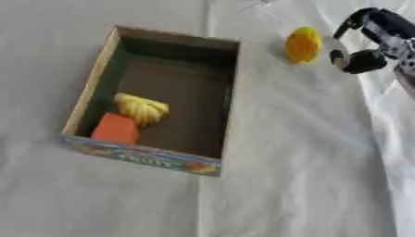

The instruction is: Pick up objects on the table and place them in the box.

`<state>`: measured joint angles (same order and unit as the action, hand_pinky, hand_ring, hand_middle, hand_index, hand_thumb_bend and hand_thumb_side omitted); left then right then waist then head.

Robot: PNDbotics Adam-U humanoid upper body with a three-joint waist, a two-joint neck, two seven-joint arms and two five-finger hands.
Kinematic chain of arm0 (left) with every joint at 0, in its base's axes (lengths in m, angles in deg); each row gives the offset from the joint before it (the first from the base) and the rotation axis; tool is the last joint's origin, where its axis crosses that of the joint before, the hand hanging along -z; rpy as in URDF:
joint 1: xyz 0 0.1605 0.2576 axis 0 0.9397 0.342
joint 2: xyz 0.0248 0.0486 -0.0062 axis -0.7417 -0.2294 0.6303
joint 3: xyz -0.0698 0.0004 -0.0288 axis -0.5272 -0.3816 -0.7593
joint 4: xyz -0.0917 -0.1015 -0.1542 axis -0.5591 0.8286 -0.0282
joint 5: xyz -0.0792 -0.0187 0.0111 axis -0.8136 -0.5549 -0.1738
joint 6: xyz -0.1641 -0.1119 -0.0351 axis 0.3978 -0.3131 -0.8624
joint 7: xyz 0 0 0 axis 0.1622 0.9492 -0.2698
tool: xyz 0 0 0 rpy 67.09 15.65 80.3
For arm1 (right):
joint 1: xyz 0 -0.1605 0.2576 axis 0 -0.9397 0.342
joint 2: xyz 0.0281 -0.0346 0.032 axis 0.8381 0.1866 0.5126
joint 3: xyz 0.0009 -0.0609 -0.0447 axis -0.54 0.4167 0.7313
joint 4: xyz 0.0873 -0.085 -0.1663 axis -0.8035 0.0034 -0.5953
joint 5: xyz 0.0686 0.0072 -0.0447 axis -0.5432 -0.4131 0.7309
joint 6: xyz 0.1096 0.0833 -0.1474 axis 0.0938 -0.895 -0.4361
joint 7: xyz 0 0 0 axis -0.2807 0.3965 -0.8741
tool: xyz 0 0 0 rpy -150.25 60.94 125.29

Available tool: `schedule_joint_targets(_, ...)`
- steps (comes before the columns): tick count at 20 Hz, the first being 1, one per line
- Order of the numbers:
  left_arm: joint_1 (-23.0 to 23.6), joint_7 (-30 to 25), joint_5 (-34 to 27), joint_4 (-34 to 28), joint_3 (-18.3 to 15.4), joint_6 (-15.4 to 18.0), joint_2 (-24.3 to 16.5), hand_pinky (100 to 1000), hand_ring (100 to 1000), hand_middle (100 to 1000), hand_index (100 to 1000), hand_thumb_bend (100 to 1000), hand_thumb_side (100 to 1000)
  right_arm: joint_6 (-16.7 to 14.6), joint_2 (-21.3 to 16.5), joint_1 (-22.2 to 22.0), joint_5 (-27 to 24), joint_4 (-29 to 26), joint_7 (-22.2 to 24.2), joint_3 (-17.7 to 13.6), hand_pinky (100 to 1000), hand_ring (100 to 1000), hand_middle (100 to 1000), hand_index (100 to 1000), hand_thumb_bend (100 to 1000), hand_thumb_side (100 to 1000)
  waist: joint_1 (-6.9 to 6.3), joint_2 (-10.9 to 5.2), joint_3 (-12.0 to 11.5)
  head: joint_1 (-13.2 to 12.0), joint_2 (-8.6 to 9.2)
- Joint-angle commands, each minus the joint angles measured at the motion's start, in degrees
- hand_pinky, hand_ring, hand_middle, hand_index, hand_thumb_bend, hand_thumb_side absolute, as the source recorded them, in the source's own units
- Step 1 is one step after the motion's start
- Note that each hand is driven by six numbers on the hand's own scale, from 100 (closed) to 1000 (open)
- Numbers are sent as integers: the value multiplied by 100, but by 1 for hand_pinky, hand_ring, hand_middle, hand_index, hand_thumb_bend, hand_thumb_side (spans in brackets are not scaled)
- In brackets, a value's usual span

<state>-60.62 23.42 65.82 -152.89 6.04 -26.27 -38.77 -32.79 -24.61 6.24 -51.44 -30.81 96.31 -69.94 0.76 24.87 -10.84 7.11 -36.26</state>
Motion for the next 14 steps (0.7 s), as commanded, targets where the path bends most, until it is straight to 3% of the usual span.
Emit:
schedule_joint_targets(1, -20, -3, 5, -111, -60, -12, -106, 757, 767, 757, 855, 130, 638, 57, -271, 55, 67, -424, 209, -140, 897, 902, 833, 887, 241, 175, 21, -194, 20, -29, -32)
schedule_joint_targets(5, -32, -17, 4, -111, -53, -10, -131, 757, 767, 757, 855, 133, 633, 46, -326, 17, -15, -721, 528, -51, 912, 926, 850, 912, 280, 279, 50, -265, 21, -8, -51)
schedule_joint_targets(14, -49, -44, -15, -111, -41, -12, -128, 759, 767, 755, 855, 133, 634, -99, -212, 194, 106, -573, 941, 180, 921, 939, 858, 924, 293, 350, 86, -308, -23, 80, -40)
